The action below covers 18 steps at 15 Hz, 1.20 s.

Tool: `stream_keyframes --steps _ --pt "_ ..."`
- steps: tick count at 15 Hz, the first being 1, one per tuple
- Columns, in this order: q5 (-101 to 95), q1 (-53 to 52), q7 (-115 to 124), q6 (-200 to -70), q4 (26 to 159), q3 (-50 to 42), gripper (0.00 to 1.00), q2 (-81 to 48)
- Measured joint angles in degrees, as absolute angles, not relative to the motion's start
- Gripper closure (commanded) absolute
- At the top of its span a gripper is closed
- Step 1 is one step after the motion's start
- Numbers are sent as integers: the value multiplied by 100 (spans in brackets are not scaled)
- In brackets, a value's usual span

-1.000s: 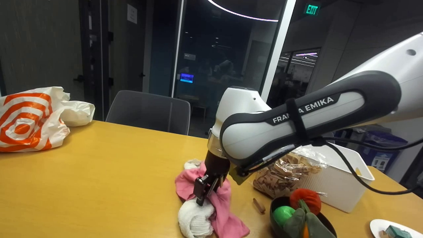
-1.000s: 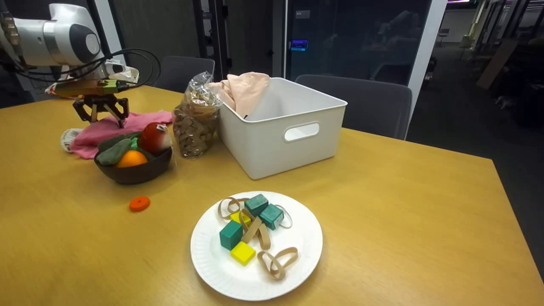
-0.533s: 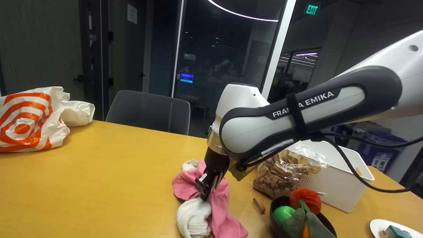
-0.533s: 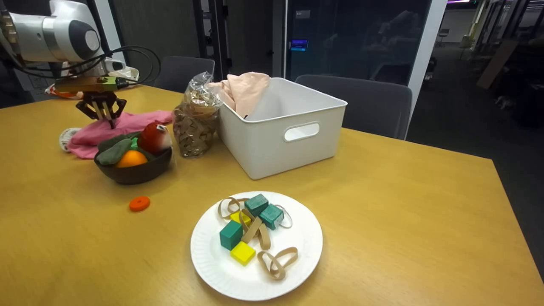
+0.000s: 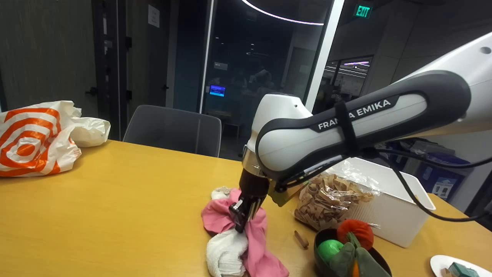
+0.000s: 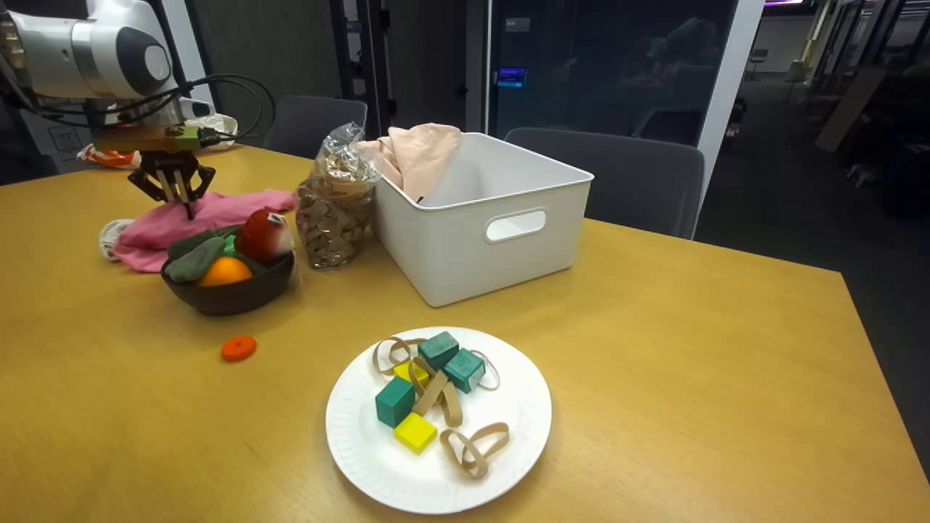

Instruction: Pick up the cloths on the table and hang them around the white basket

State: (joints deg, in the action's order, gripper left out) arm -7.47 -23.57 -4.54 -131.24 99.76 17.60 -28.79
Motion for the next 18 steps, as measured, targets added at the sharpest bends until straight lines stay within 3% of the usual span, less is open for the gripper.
stream_keyframes --steps 7,9,10,12,18 --pt "-191 -2291 -591 -13098 9784 1820 1 -2938" --pt "-93 -2284 -591 -13272 9719 1819 0 -3030" --pt "-83 -2283 -588 -13419 9697 1817 29 -3082" --pt "-82 -2280 -587 -13689 9645 1813 27 -3206" --pt "-76 -2257 -587 -14021 9546 1813 72 -3384"
